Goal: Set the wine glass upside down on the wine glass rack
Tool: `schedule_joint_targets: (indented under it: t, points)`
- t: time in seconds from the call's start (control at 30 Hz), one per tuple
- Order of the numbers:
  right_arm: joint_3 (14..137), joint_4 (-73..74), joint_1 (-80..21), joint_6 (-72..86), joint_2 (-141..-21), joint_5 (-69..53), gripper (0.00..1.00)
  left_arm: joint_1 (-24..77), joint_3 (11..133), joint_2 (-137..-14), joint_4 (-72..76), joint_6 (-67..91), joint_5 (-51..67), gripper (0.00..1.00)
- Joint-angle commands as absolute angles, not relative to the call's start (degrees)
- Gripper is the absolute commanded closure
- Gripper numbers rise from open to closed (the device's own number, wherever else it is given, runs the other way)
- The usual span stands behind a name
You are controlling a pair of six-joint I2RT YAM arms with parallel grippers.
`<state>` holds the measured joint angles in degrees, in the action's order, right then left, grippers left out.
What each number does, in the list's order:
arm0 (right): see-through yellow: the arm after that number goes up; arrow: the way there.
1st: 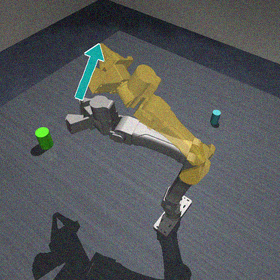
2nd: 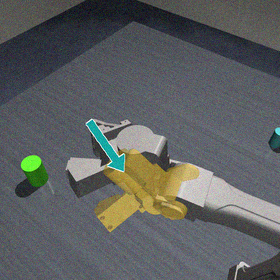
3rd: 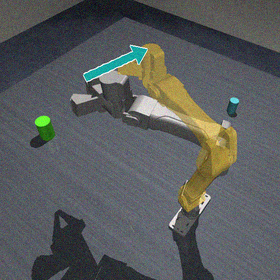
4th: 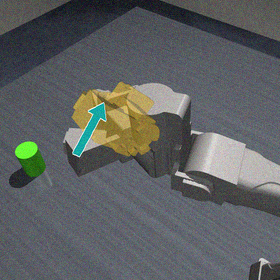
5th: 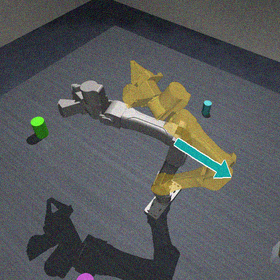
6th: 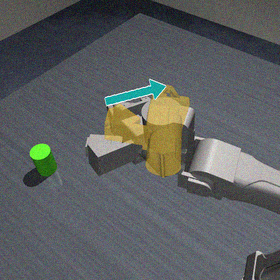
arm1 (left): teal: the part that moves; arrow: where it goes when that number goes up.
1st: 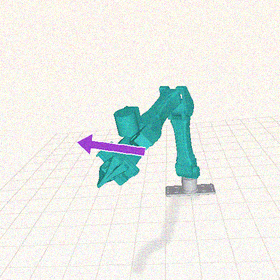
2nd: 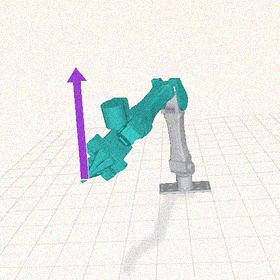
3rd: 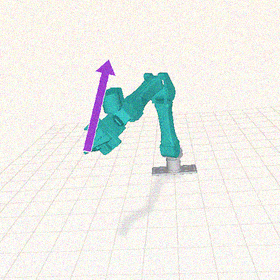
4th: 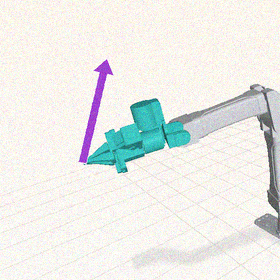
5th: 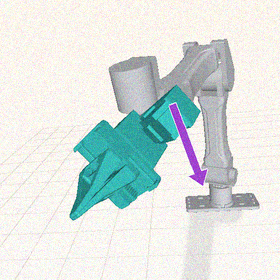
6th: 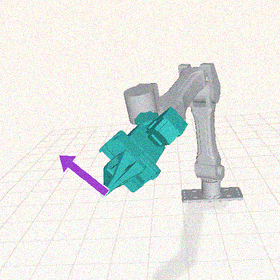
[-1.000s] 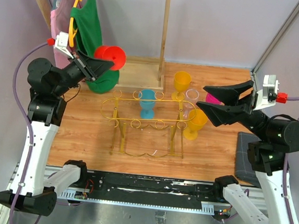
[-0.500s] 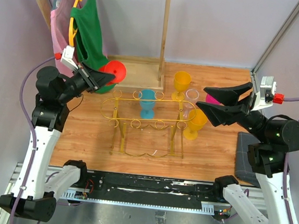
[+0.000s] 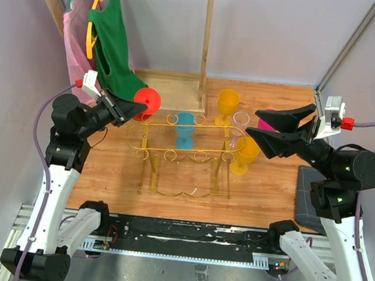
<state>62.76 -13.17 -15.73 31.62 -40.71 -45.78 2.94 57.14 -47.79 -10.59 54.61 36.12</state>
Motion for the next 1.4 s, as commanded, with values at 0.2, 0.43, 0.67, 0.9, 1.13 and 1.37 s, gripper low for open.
schedule_joint_targets:
  t: [0.2, 0.43, 0.67, 0.9, 1.13, 1.37]
  points:
    - [62.18, -13.06, -14.86, 30.87, -40.15, -44.76, 0.41, 2.46, 55.09, -43.99, -6.33, 57.13, 39.73, 1.00]
    - [62.44, -13.27, -14.85, 31.48, -40.65, -44.74, 0.41, 2.46, 52.40, -42.78, -4.80, 58.75, 41.66, 1.00]
    - [62.22, -13.44, -14.90, 31.75, -40.85, -44.74, 0.42, 2.46, 50.74, -42.09, -3.67, 59.16, 42.79, 1.00]
    - [62.00, -13.51, -14.90, 31.91, -40.98, -44.56, 0.42, 2.46, 49.58, -40.26, -4.99, 59.38, 42.54, 1.00]
    - [62.22, -13.79, -14.85, 32.29, -41.32, -44.56, 0.42, 2.46, 46.89, -38.23, -5.26, 60.44, 42.26, 1.00]
    - [62.09, -13.97, -14.90, 32.65, -41.40, -44.52, 0.43, 2.46, 48.26, -37.89, -8.31, 58.89, 41.00, 1.00]
